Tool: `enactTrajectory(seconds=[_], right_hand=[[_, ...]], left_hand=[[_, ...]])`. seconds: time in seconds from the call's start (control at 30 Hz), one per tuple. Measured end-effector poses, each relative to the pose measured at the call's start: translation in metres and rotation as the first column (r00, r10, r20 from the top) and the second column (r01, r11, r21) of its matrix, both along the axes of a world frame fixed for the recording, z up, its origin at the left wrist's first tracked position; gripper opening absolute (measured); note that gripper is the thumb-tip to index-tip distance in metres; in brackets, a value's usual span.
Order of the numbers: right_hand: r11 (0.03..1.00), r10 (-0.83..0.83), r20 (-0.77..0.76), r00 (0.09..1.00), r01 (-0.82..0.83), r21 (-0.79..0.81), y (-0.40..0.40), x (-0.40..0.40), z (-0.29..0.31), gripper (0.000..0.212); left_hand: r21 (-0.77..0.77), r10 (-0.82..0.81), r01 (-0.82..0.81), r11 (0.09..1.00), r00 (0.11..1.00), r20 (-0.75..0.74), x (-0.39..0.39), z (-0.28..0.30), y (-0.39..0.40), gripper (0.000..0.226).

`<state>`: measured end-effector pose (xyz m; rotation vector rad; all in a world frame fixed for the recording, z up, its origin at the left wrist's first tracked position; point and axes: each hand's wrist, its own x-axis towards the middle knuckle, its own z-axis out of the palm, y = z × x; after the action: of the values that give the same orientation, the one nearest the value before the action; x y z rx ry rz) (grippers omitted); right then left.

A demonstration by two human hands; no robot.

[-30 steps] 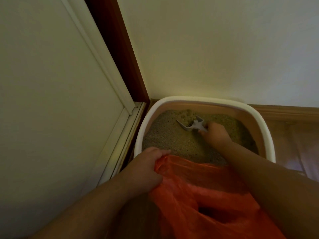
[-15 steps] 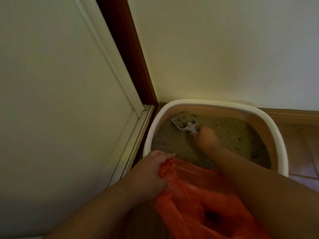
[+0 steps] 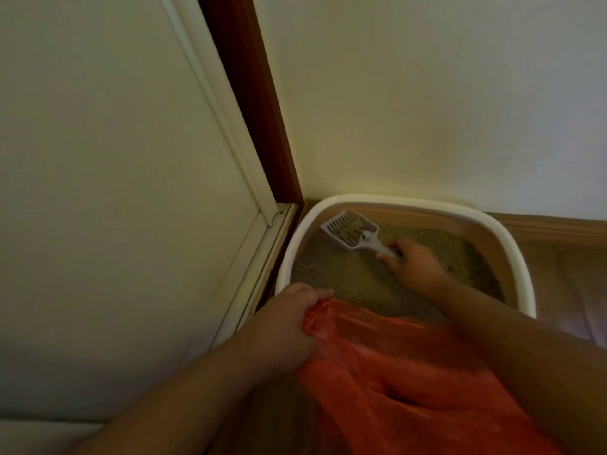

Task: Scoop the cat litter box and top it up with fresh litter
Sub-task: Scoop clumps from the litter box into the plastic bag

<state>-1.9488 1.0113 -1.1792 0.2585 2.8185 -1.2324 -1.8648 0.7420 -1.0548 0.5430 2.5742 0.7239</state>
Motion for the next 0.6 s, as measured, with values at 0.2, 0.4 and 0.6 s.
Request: enactTrajectory(seconds=[0.2, 0.4, 0.6], right_hand=[[0.994, 0.026, -0.112, 0.993, -0.013, 0.111, 0.056, 0.030, 0.043, 0.016], [0.994, 0.028, -0.055, 0.998, -0.022, 0.108, 0.095, 0.063, 0.064, 0.023], [0.996, -0.025, -0.081, 0.996, 0.032, 0.081, 0.119, 0.091, 0.080, 0.019]], left_hand=[[-0.012, -0.062, 0.062, 0.998, 0.998, -0.021, -0.001, 0.007, 0.028, 0.080], [0.010, -0.119, 0.120, 0.993, 0.991, -0.063, -0.001, 0.015, 0.058, 0.079], [-0.041, -0.236, 0.236, 0.971, 0.972, -0.004, 0.007, 0.021, 0.071, 0.093]])
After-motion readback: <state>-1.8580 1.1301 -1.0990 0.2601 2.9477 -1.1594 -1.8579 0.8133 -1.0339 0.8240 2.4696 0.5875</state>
